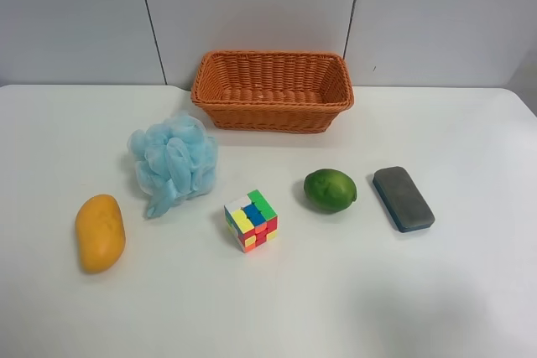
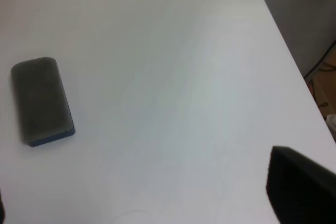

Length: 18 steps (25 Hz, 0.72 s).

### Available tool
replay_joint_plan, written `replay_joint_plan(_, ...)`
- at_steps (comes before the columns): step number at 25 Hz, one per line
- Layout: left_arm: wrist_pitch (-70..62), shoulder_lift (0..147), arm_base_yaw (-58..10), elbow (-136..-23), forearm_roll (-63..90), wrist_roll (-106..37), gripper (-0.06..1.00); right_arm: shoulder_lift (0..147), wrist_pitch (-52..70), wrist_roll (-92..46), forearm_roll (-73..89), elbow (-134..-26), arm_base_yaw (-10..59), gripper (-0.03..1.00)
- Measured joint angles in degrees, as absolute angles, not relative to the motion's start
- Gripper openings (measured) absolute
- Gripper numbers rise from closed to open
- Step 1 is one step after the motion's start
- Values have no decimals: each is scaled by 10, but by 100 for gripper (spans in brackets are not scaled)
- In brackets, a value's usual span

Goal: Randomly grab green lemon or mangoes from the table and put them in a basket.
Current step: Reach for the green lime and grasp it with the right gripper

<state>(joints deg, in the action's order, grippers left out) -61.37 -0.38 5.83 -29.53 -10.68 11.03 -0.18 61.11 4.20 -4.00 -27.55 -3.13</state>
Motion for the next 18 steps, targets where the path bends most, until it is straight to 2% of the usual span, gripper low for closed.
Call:
replay_joint_plan(14, -614, -4, 58, -295, -107, 110, 99, 0, 610, 42, -25, -275, -31, 99)
replay_joint_plan(18, -614, -4, 58, -295, -107, 110, 99, 64, 606, 16, 20, -306, -31, 99)
